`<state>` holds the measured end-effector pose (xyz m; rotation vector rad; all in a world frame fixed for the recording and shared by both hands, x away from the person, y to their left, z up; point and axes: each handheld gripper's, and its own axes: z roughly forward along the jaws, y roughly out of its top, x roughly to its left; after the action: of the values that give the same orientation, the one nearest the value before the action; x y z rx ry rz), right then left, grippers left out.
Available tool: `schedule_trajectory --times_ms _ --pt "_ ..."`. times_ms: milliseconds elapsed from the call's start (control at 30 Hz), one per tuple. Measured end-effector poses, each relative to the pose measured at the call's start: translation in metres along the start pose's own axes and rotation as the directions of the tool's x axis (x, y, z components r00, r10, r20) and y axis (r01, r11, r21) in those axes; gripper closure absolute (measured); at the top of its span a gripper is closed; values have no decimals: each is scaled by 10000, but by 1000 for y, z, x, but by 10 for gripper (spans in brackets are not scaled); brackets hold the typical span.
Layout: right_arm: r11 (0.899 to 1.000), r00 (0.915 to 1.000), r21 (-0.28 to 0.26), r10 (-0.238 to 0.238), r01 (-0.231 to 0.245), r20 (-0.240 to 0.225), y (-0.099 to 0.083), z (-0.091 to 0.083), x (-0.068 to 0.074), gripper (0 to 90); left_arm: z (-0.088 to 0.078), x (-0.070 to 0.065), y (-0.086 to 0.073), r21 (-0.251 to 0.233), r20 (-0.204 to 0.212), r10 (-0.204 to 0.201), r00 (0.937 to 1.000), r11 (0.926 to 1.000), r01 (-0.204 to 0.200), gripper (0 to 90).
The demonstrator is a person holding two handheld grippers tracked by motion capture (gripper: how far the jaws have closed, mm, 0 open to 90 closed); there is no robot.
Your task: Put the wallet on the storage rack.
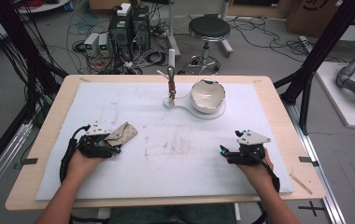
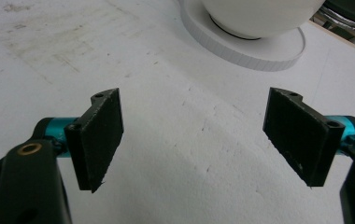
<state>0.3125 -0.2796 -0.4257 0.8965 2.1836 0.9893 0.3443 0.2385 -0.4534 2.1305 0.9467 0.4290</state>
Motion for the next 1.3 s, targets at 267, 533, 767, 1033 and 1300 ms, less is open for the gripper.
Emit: schedule_trajectory --times_ms 267,533,767,1033,1300 --pt "9998 9996 -10 -204 204 -170 2 2 4 207 -1 -3 7 275 -105 104 9999 9996 -101 354" --pt "9998 9996 -8 -212 212 -189 2 4 2 208 -9 -15 18 -177 83 612 9981 9980 -611 356" --pt "9994 9988 25 -333 334 -349 3 3 9 208 -10 -31 45 -706 474 720 9963 9951 -685 357" --pt "9996 9990 -23 -270 270 -355 3 3 8 208 10 -54 95 -774 903 1500 9846 9867 -1432 356" --pt "9995 9987 12 -301 301 -423 3 5 7 208 24 -65 140 -729 1054 2069 9727 9771 -1999 357"
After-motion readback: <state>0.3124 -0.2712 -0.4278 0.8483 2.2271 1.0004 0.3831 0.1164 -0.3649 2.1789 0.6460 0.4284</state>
